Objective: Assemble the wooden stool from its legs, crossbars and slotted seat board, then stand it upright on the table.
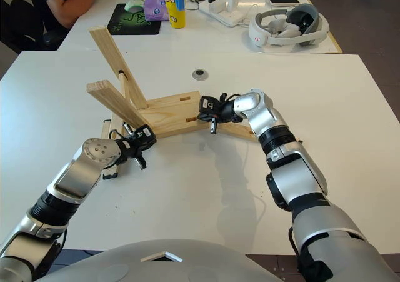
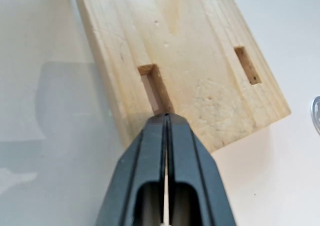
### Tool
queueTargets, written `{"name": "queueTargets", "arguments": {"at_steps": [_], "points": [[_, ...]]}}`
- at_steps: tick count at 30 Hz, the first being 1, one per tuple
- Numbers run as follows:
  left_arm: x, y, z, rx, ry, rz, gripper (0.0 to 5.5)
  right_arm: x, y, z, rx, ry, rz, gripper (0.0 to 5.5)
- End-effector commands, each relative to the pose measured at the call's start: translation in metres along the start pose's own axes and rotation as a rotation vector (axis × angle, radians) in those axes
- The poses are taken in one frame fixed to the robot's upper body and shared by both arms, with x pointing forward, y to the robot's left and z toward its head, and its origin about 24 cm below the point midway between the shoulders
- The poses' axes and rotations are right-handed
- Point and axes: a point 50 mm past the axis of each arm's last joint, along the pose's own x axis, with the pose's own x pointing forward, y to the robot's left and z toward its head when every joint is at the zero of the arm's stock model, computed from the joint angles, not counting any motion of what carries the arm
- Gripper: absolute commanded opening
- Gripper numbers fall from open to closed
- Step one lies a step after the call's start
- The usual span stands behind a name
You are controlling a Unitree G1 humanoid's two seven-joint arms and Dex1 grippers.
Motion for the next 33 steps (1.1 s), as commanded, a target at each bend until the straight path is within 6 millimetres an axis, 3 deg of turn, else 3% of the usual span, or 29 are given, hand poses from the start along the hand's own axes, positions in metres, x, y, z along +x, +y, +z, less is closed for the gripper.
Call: {"name": "queueTargets", "arguments": {"at_steps": [1,8,16,21,25,28,31,33], "points": [[0.003,-0.006,-0.01,-0.035,0.039,-0.013,0.02,0.012,0.02,-0.018,0.004,0.106,0.123,0.0],[0.003,0.0,-0.013,-0.043,0.048,0.009,0.02,0.025,0.037,-0.021,-0.015,0.143,0.217,0.0],[0.002,0.008,-0.01,-0.05,0.034,0.051,0.02,0.018,0.052,-0.022,0.053,0.14,0.36,0.0],[0.003,0.009,-0.009,-0.055,0.028,0.061,0.02,0.028,0.068,0.004,0.09,-0.029,0.363,0.0],[0.004,0.008,-0.006,-0.051,0.02,0.052,0.02,0.036,0.065,0.028,0.074,-0.161,0.2,0.0],[0.005,0.006,-0.006,-0.051,0.019,0.045,0.02,0.024,0.06,0.039,0.1,-0.223,0.14,0.0],[0.004,0.007,-0.008,-0.052,0.025,0.047,0.02,-0.004,0.045,0.053,0.136,-0.298,0.041,0.0],[0.003,0.008,-0.009,-0.048,0.029,0.049,0.02,-0.024,0.03,0.051,0.169,-0.311,-0.057,0.0]]}}
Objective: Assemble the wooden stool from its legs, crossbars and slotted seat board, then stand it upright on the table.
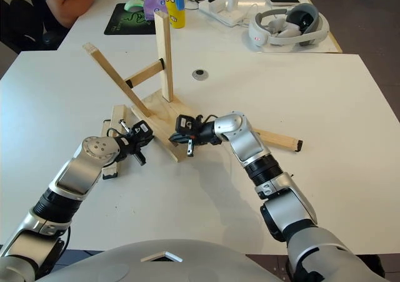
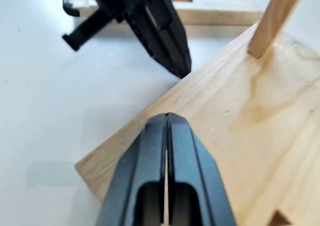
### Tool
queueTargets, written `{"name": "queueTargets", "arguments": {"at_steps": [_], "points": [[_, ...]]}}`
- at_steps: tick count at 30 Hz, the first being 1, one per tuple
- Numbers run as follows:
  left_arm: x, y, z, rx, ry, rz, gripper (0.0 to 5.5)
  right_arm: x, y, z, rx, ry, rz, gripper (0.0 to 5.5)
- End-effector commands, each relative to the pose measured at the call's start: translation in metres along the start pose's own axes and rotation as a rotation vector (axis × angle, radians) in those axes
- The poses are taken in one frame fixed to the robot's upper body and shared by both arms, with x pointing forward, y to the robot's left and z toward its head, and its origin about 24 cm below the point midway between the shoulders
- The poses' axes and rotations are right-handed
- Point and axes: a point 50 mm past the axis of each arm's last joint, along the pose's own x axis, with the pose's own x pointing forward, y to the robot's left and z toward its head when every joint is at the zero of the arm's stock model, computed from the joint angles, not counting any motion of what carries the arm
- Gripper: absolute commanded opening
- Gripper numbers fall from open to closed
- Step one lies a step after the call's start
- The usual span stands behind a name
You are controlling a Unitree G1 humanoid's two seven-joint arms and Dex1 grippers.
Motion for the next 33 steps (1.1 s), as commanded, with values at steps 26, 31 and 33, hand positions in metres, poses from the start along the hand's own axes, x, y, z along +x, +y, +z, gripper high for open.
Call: {"name": "queueTargets", "arguments": {"at_steps": [26,31,33], "points": [[0.003,0.011,-0.006,0.017,0.024,-0.002,0.02,-0.028,0.008,-0.05,-0.028,0.229,0.039,0.0],[0.003,0.009,-0.006,0.016,0.021,-0.024,0.02,-0.03,0.032,-0.043,0.022,0.198,0.02,0.0],[0.003,0.007,-0.004,0.023,0.018,-0.038,0.02,-0.03,0.04,-0.042,0.058,0.18,-0.003,0.0]]}}
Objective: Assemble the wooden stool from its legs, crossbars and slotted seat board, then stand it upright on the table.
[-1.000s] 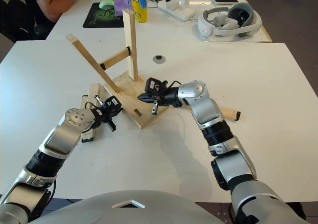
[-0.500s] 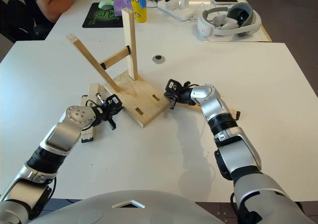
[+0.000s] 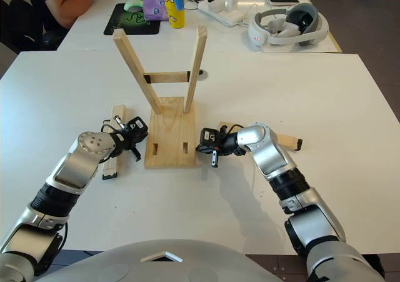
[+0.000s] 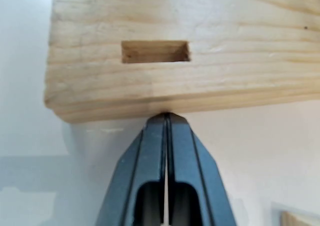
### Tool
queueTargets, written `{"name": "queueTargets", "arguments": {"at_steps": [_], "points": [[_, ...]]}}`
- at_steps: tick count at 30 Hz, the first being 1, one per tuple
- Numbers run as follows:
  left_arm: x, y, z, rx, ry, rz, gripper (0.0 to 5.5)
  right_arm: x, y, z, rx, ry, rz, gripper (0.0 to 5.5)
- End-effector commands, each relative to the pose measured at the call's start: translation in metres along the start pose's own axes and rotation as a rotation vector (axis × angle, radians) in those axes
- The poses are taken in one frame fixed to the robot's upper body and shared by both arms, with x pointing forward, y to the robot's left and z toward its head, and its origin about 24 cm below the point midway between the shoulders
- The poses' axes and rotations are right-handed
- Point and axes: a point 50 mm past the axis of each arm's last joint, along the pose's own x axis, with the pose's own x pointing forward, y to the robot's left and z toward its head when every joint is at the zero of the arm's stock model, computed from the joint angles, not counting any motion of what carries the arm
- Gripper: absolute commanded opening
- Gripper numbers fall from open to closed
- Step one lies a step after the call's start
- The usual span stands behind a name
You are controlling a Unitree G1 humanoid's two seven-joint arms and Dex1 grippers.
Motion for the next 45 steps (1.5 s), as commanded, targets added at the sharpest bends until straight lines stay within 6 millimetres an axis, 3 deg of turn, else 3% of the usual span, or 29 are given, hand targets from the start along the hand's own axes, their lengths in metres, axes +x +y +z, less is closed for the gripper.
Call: {"name": "queueTargets", "arguments": {"at_steps": [1,9,19,23,27,32,38,42,45], "points": [[0.002,-0.008,0.001,0.006,-0.007,-0.061,0.02,0.0,0.014,0.006,0.05,-0.046,-0.037,0.0],[0.003,-0.016,0.007,0.017,-0.024,-0.098,0.02,-0.006,0.02,0.008,0.111,-0.064,-0.101,0.0],[0.002,-0.023,0.014,0.021,-0.041,-0.114,0.02,-0.023,0.006,0.005,0.107,-0.053,-0.168,0.0],[0.0,-0.014,0.011,0.035,-0.021,-0.077,0.02,-0.062,-0.006,0.013,0.114,-0.088,-0.301,0.0],[-0.004,-0.009,0.006,0.007,-0.017,-0.041,0.02,-0.115,-0.034,-0.019,0.132,0.06,-0.48,0.0],[-0.005,-0.009,0.007,-0.008,-0.029,-0.033,0.02,-0.152,-0.053,-0.069,0.152,0.279,-0.583,0.0],[-0.006,-0.005,0.009,-0.002,-0.04,-0.032,0.02,-0.165,-0.051,-0.11,0.175,0.443,-0.563,0.0],[-0.007,-0.004,0.01,-0.001,-0.041,-0.028,0.02,-0.163,-0.042,-0.117,0.193,0.484,-0.46,0.0],[-0.008,-0.004,0.01,-0.003,-0.042,-0.024,0.02,-0.159,-0.034,-0.108,0.22,0.43,-0.384,0.0]]}}
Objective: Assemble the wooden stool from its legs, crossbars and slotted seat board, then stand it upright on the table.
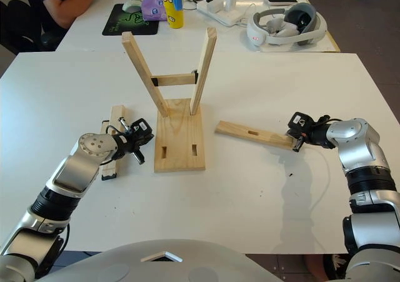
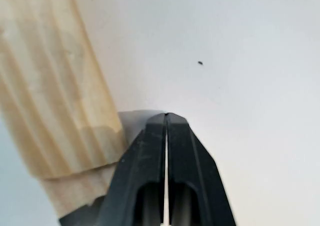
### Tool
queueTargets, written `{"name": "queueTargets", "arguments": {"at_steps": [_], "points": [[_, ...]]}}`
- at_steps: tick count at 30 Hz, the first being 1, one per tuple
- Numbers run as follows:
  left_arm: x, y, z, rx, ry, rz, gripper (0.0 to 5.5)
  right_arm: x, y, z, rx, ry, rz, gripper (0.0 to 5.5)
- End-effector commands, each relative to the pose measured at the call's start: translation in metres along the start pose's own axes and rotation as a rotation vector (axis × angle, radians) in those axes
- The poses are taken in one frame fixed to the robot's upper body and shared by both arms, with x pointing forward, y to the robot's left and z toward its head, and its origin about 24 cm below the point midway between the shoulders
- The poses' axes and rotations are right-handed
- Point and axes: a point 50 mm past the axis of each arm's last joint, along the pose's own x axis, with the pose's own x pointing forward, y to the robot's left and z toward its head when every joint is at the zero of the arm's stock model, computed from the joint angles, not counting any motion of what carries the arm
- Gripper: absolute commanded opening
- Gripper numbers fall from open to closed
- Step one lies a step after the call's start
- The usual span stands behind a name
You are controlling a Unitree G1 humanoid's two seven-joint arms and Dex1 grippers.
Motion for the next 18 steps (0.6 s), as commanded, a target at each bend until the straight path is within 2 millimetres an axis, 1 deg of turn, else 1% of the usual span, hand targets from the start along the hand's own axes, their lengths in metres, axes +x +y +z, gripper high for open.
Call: {"name": "queueTargets", "arguments": {"at_steps": [1,5,8,11,12,16,18], "points": [[-0.003,0.005,0.001,0.003,-0.003,0.017,0.02,-0.007,0.013,0.008,0.015,-0.039,0.124,0.0],[-0.005,0.007,0.0,-0.006,-0.002,0.031,0.02,-0.01,0.027,0.024,0.026,-0.1,0.194,0.0],[-0.009,0.015,0.004,-0.024,-0.034,0.069,0.02,-0.008,0.038,0.031,0.04,-0.131,0.223,0.0],[-0.016,0.027,0.011,-0.052,-0.08,0.117,0.02,-0.005,0.045,0.037,0.055,-0.162,0.236,0.0],[-0.019,0.034,0.014,-0.058,-0.099,0.14,0.02,-0.004,0.046,0.035,0.054,-0.148,0.229,0.0],[-0.032,0.057,0.022,-0.068,-0.142,0.22,0.02,0.002,0.04,0.03,0.065,-0.132,0.146,0.0],[-0.04,0.073,0.019,-0.078,-0.136,0.27,0.02,0.005,0.041,0.033,0.08,-0.159,0.133,0.0]]}}
